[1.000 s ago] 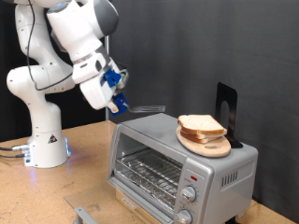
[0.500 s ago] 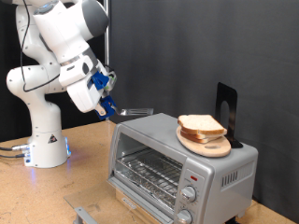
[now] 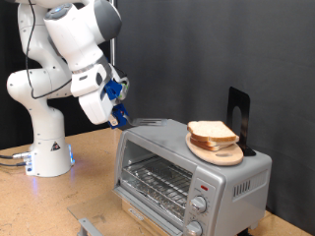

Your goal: Make a piece of toast with the oven

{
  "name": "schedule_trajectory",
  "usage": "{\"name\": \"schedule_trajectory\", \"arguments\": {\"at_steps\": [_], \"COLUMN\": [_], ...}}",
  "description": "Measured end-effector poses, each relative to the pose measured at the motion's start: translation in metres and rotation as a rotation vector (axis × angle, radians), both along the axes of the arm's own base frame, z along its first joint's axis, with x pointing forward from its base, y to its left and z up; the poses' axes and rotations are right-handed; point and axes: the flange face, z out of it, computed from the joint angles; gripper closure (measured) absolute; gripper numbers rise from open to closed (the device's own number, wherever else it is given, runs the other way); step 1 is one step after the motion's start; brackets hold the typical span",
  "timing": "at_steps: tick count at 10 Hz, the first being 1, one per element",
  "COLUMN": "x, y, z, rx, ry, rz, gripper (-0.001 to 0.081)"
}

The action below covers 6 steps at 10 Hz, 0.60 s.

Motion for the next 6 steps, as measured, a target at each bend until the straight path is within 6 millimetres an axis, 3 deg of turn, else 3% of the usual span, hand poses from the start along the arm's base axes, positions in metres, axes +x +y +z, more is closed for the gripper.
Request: {"name": "schedule_trajectory", "arguments": {"at_steps": [6], "x": [0.028], "y": [0.014], "z": [-0.010], "rx": [-0.020], "ry": [0.019], "rz": [0.022], "gripper": [0.0358]}}
